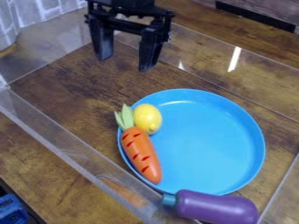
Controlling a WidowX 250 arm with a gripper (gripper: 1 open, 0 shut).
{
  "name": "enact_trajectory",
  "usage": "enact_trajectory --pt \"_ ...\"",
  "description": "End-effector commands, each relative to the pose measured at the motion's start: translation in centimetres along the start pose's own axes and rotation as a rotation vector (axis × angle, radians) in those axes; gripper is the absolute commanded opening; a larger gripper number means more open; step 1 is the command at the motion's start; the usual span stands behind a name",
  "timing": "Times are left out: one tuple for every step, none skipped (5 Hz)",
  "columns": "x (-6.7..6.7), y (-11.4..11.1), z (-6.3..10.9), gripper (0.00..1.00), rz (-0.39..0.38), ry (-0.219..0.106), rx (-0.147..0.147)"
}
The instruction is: Move the carrot to the right side
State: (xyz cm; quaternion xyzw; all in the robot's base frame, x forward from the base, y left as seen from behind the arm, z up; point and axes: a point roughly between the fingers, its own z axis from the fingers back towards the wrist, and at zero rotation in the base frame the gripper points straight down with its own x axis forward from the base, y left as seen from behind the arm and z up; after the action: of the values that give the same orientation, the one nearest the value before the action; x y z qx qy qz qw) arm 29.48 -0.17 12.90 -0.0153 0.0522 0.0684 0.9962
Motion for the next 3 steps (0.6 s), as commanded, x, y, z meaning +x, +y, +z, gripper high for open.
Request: enact_trajectory --pt "0.96 0.7 1.9 1.0 -0.03 -0.064 -0.003" --pt "1.2 0.77 1.79 1.0 -0.081 -0.05 0.008" --pt "1.19 0.73 1.67 1.0 -0.111 -0.033 0.01"
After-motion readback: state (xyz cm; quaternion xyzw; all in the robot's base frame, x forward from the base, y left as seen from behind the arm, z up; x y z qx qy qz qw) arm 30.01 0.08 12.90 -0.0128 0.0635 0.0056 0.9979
